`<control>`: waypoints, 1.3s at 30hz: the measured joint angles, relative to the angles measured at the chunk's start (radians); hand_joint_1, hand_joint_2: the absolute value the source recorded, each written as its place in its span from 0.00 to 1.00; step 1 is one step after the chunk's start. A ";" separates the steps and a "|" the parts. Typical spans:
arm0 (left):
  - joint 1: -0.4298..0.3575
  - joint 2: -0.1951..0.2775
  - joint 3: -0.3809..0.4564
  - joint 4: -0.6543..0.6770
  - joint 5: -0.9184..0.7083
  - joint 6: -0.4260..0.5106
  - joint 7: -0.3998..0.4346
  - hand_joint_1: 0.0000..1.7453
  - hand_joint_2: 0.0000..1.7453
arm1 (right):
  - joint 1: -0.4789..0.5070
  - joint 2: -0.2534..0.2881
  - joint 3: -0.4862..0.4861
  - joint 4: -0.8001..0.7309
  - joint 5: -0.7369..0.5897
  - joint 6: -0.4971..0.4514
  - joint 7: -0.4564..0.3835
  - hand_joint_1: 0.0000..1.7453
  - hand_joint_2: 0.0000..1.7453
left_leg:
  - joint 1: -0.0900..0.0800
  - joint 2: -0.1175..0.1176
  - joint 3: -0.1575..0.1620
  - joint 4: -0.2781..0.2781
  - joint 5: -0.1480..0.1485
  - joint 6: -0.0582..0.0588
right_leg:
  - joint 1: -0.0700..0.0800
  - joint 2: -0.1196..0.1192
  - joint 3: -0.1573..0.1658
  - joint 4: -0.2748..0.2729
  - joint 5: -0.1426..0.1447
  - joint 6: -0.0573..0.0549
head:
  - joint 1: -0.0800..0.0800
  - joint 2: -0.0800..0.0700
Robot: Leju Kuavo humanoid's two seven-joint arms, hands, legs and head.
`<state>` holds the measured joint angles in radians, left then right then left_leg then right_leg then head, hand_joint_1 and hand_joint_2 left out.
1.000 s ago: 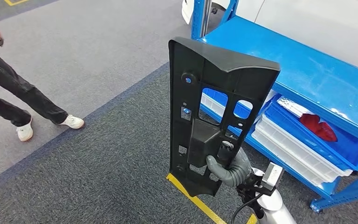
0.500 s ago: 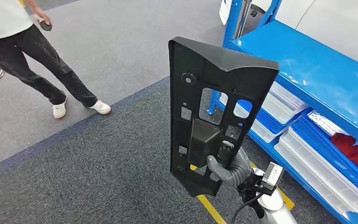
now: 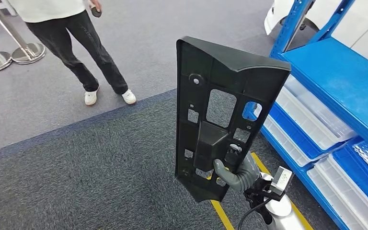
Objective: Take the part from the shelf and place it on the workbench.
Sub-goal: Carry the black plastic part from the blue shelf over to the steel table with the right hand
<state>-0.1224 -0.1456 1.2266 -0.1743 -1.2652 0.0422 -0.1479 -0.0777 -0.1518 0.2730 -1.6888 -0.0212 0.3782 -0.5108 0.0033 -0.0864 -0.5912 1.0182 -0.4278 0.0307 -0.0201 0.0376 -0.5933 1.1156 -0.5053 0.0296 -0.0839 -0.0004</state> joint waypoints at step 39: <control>0.013 -0.010 -0.002 -0.003 0.016 0.016 0.050 0.00 1.00 | 0.094 0.004 -0.072 -0.131 0.000 -0.003 0.007 0.81 1.00 | -0.003 0.047 -0.077 0.126 -0.069 -0.041 | -0.005 -0.030 0.042 -0.107 0.025 -0.034 | -0.001 0.000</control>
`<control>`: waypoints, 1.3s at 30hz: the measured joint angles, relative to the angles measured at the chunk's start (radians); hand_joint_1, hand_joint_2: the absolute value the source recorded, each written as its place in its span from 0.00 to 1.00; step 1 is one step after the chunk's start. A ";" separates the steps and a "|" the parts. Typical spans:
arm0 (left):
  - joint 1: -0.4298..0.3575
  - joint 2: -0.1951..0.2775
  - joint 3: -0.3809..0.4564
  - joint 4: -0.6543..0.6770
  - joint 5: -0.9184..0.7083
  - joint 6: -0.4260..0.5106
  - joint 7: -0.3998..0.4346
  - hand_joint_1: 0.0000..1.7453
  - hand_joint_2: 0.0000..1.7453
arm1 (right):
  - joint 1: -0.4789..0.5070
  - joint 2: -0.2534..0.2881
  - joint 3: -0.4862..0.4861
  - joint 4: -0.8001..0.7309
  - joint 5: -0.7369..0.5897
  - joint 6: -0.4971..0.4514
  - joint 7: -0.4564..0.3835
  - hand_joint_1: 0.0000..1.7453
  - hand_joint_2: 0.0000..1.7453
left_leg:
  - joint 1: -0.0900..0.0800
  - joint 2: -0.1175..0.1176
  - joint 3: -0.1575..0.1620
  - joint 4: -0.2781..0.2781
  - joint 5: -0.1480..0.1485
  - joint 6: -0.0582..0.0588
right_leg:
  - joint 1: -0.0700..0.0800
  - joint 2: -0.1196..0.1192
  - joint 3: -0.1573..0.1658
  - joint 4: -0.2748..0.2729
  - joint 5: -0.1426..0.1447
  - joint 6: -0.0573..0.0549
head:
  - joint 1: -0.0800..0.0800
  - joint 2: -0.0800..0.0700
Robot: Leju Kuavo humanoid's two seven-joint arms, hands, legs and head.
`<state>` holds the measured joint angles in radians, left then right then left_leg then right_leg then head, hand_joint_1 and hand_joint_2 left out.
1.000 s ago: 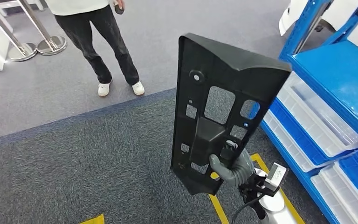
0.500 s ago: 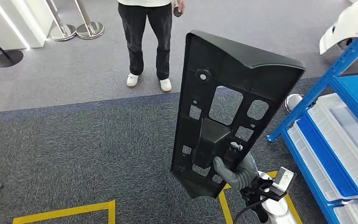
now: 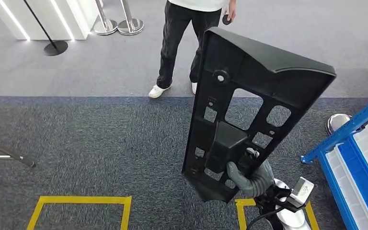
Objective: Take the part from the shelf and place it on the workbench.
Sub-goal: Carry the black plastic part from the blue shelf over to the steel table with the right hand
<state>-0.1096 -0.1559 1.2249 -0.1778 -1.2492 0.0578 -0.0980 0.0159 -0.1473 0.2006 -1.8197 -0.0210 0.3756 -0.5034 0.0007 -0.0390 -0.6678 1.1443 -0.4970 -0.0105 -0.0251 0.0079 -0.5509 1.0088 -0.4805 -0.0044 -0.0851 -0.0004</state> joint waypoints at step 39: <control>-0.001 -0.038 0.008 0.000 0.029 0.005 0.013 0.00 1.00 | -0.038 -0.002 0.003 -0.032 0.004 0.016 0.017 0.81 1.00 | -0.004 0.099 0.066 -0.105 0.049 0.014 | 0.014 -0.106 0.006 0.004 -0.013 0.006 | 0.000 0.000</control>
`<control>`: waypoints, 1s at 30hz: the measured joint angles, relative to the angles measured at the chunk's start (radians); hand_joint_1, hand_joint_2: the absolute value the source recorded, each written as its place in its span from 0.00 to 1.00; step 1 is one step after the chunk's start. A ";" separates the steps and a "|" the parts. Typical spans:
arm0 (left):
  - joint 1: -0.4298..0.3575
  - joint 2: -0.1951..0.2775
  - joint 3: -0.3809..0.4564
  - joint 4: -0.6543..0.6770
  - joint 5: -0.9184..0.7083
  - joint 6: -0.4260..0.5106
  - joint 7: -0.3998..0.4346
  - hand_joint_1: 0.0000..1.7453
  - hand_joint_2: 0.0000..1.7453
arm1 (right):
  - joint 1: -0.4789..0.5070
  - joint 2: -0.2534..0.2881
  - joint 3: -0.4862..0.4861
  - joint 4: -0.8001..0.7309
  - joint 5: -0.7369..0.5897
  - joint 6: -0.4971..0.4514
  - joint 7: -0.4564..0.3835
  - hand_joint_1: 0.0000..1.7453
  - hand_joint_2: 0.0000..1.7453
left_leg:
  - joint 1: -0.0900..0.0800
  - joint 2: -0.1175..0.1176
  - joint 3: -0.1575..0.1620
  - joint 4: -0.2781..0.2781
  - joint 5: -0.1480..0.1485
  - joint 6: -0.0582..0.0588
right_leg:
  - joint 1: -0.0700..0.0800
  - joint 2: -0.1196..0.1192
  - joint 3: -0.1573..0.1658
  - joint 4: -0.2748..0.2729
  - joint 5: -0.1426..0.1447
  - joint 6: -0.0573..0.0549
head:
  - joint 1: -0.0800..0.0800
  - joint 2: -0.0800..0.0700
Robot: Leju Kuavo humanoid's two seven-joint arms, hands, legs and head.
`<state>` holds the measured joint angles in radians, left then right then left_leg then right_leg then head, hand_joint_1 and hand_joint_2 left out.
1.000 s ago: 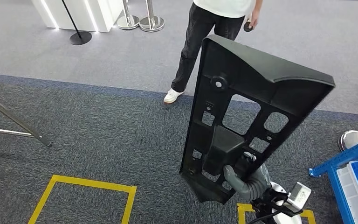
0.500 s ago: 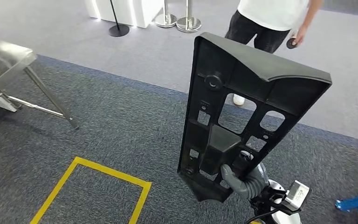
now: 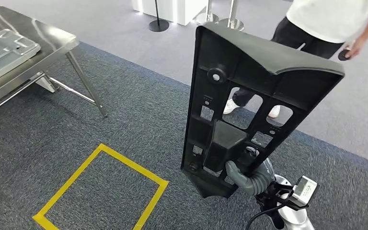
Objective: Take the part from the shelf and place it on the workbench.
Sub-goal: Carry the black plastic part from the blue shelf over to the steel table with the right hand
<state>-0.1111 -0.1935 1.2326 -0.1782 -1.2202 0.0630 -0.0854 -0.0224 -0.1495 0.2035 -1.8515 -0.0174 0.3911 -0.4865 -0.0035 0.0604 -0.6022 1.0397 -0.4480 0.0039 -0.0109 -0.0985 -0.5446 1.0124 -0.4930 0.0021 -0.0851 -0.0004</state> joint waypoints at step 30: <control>0.001 -0.011 0.013 0.000 0.004 0.003 -0.009 0.00 1.00 | -0.009 -0.006 0.018 0.015 -0.015 0.007 0.003 0.81 1.00 | 0.000 -0.013 -0.025 0.036 -0.003 -0.003 | -0.002 0.011 0.009 0.007 -0.018 -0.002 | -0.001 0.000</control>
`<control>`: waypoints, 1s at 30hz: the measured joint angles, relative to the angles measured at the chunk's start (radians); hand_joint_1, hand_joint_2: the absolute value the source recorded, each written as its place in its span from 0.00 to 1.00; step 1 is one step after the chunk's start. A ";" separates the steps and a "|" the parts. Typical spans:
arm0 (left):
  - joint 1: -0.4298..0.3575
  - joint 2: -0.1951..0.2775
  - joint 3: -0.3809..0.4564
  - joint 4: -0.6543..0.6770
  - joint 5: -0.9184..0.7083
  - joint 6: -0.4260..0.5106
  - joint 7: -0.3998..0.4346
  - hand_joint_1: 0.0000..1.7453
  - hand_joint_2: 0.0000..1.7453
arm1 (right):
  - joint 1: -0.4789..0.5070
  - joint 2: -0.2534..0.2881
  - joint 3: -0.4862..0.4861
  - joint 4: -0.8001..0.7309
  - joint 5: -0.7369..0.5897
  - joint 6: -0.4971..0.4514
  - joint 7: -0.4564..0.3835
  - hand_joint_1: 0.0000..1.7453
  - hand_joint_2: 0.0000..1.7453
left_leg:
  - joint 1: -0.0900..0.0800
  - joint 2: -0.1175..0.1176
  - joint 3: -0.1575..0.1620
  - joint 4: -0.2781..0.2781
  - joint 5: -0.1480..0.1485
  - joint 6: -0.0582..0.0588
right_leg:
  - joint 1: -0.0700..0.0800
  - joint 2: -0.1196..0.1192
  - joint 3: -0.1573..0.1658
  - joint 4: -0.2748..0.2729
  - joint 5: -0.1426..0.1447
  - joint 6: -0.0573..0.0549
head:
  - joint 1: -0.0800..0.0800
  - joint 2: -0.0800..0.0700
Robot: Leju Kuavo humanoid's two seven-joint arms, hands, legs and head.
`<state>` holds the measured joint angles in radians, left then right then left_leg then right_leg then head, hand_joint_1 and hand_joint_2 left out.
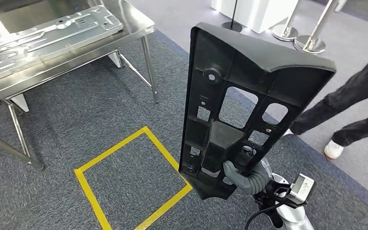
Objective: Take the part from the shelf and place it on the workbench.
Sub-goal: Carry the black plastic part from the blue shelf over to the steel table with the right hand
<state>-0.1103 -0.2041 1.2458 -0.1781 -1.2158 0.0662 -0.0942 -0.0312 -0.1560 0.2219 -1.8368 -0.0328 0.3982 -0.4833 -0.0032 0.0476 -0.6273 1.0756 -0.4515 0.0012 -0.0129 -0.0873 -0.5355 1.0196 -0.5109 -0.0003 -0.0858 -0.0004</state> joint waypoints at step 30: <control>0.000 0.001 0.008 0.000 0.008 0.018 0.032 0.00 1.00 | -0.002 -0.025 0.001 0.017 -0.017 0.000 -0.015 0.81 1.00 | 0.011 -0.052 -0.088 0.165 -0.062 -0.019 | -0.002 0.026 -0.014 -0.003 0.015 -0.011 | 0.000 0.000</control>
<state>-0.1099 -0.2034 1.2533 -0.1781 -1.2077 0.0844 -0.0621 -0.0332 -0.1808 0.2226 -1.8195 -0.0502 0.3985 -0.4978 0.0080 -0.0048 -0.7158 1.2404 -0.5136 -0.0181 -0.0148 -0.0610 -0.5497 1.0164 -0.4960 -0.0111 -0.0858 -0.0004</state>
